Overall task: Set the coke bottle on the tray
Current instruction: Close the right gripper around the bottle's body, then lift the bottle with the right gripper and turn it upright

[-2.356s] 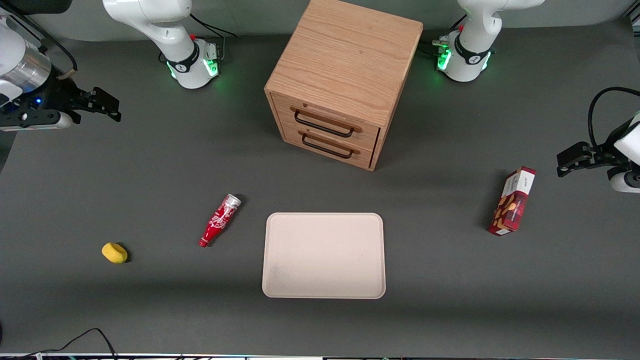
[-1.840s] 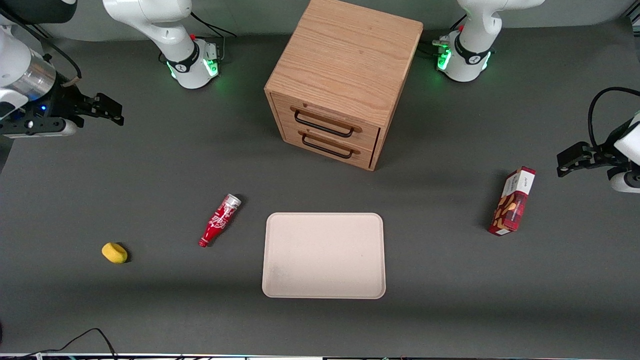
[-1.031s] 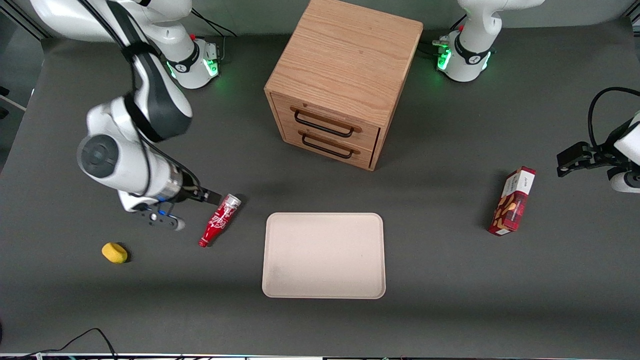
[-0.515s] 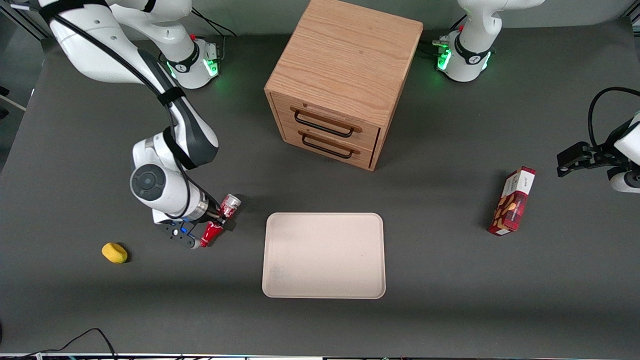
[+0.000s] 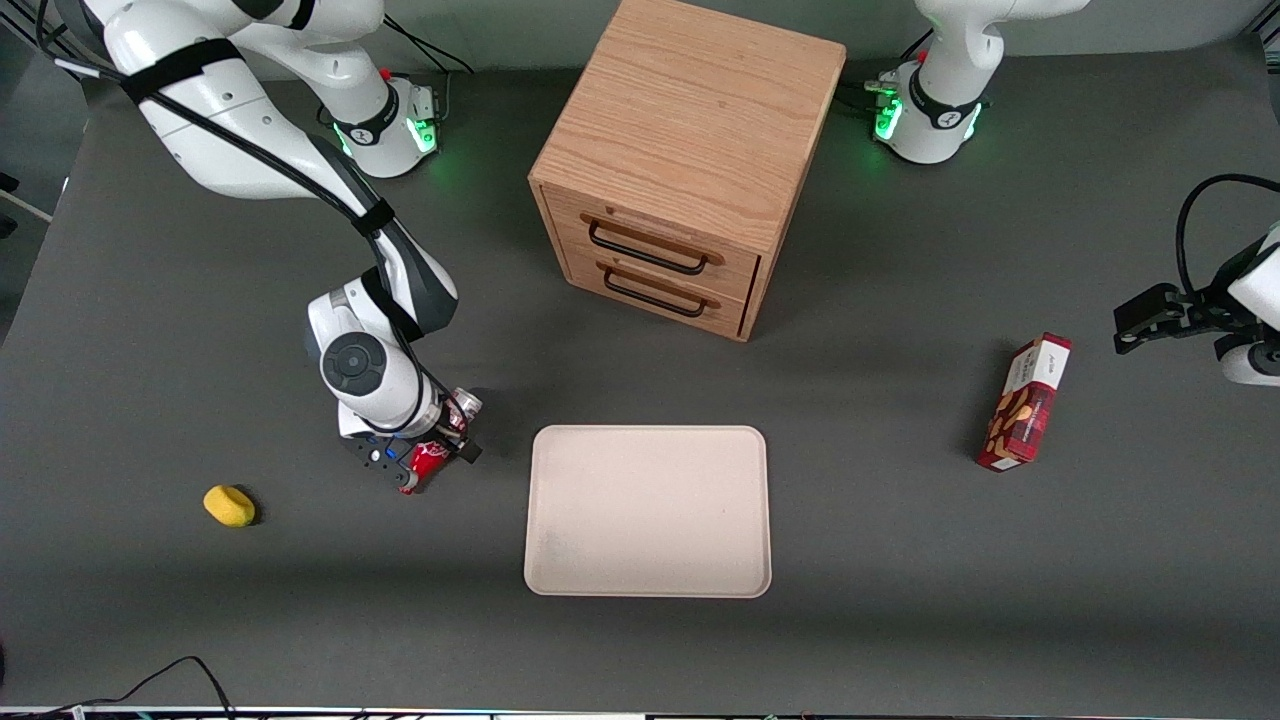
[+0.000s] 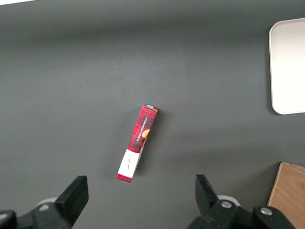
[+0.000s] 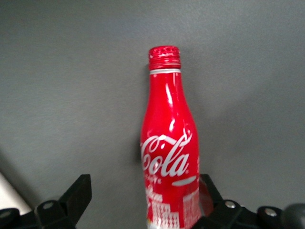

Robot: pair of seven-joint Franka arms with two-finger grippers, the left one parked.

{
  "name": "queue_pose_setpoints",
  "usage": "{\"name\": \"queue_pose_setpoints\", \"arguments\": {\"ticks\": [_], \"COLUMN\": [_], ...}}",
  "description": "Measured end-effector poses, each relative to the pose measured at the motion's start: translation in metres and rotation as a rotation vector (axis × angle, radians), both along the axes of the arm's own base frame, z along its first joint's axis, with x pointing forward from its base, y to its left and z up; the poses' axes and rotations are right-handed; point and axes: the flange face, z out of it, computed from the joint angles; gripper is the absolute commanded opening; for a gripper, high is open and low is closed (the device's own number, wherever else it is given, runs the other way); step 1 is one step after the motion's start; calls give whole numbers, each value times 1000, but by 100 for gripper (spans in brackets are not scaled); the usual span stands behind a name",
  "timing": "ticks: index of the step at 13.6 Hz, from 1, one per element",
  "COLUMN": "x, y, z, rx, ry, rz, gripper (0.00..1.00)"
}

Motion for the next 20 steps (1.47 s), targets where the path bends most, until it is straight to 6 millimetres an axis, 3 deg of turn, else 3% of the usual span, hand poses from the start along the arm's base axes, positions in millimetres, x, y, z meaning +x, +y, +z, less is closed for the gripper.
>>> {"name": "queue_pose_setpoints", "arguments": {"ticks": [4,5,6,7,8,9,20], "x": [-4,-4,-4,-4,-4,-4,-5], "y": [0,0,0,-1,-1,-1,-1], "z": [-18,-20,-22,-22,-22,-22,-23], "rx": [-16,-18,-21,-26,-31,-33,-37], "ry": [18,20,21,18,15,14,13], "rz": [11,12,13,12,9,9,8], "gripper": [100,97,86,73,34,0,0]}}
